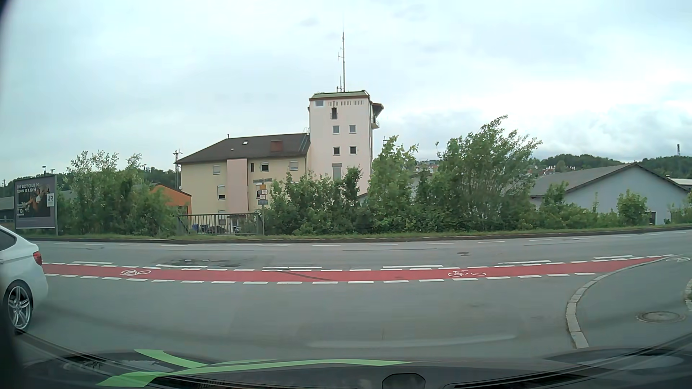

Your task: Follow the waypoints while adhering to traffic rules and regulations

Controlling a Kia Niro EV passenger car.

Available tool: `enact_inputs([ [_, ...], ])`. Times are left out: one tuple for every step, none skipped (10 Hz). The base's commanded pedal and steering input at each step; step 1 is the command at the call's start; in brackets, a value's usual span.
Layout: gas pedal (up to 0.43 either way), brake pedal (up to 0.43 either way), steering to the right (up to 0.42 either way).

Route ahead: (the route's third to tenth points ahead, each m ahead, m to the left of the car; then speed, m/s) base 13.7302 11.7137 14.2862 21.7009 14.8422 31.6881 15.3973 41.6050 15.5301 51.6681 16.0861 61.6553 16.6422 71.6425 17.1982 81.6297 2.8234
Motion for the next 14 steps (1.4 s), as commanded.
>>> enact_inputs([
  [0.0, 0.226, -0.061],
  [0.0, 0.226, -0.062],
  [0.0, 0.226, -0.063],
  [0.0, 0.226, -0.063],
  [0.0, 0.226, -0.062],
  [0.0, 0.226, -0.061],
  [0.0, 0.226, -0.061],
  [0.0, 0.226, -0.061],
  [0.0, 0.226, -0.061],
  [0.0, 0.226, -0.062],
  [0.0, 0.226, -0.063],
  [0.0, 0.226, -0.063],
  [0.0, 0.226, -0.065],
  [0.0, 0.226, -0.07],
])
